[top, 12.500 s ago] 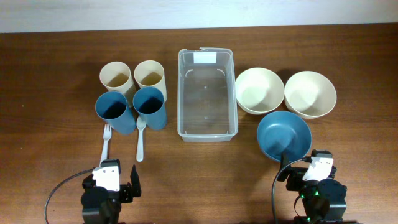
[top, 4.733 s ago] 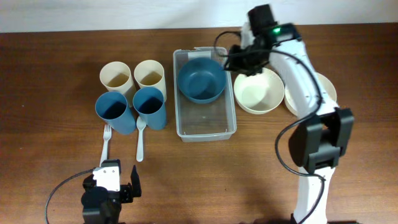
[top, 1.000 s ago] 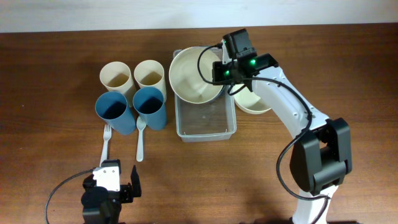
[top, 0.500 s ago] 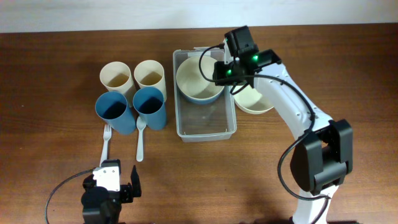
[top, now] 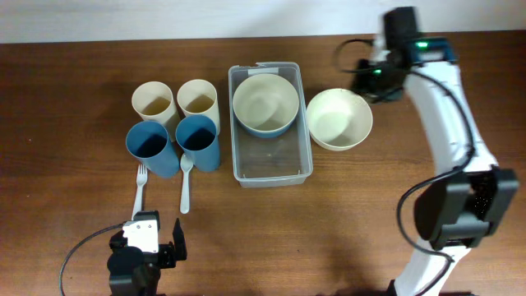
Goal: Pack container
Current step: 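Place the cream bowl into the container and return to the other cream bowl, then grasp the second cream bowl and lower it into the container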
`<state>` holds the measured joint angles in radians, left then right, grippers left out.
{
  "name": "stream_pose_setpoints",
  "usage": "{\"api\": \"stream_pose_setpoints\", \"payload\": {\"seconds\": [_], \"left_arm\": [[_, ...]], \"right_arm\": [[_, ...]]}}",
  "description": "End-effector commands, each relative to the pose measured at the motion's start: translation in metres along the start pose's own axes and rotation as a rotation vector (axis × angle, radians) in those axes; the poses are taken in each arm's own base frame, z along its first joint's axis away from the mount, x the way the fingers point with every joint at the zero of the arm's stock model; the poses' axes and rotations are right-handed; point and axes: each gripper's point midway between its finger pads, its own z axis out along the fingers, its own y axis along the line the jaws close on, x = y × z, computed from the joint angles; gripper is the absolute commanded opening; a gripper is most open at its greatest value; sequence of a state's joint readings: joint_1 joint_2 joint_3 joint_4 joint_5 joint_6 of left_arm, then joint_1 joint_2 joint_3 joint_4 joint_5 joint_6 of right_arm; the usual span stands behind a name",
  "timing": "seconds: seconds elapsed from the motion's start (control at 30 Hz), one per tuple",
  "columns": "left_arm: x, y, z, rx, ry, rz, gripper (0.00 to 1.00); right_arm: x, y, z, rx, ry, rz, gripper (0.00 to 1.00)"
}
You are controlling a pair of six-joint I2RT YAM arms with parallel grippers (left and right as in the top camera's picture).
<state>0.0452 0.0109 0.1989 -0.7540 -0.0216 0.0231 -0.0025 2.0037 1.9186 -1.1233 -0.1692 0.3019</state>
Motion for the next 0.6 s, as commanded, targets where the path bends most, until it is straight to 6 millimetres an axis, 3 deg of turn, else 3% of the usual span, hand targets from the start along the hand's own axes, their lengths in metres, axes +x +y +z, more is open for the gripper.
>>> {"api": "stream_pose_setpoints", "payload": {"seconds": [0.0, 0.13, 0.2, 0.47, 0.53, 0.57], "left_arm": [[0.001, -0.003, 0.001, 0.014, -0.001, 0.018, 1.00], [0.001, -0.003, 0.001, 0.014, -0.001, 0.018, 1.00], [0.001, -0.003, 0.001, 0.014, -0.001, 0.018, 1.00], [0.001, -0.003, 0.001, 0.014, -0.001, 0.018, 0.99], [0.001, -0.003, 0.001, 0.014, -0.001, 0.018, 1.00], [0.001, -0.003, 0.001, 0.014, -0.001, 0.018, 0.99]], "right_arm": [[0.013, -0.036, 0.016, 0.050, 0.058, 0.055, 0.45], [0.024, -0.076, 0.045, 0.111, 0.088, 0.113, 0.50], [0.029, -0.081, 0.056, 0.102, 0.102, 0.124, 0.51], [0.059, -0.068, 0.102, -0.042, 0.164, 0.032, 0.54], [0.066, -0.068, 0.110, -0.043, 0.168, 0.028, 0.48], [0.070, -0.070, 0.115, -0.040, 0.169, 0.026, 0.34]]}}
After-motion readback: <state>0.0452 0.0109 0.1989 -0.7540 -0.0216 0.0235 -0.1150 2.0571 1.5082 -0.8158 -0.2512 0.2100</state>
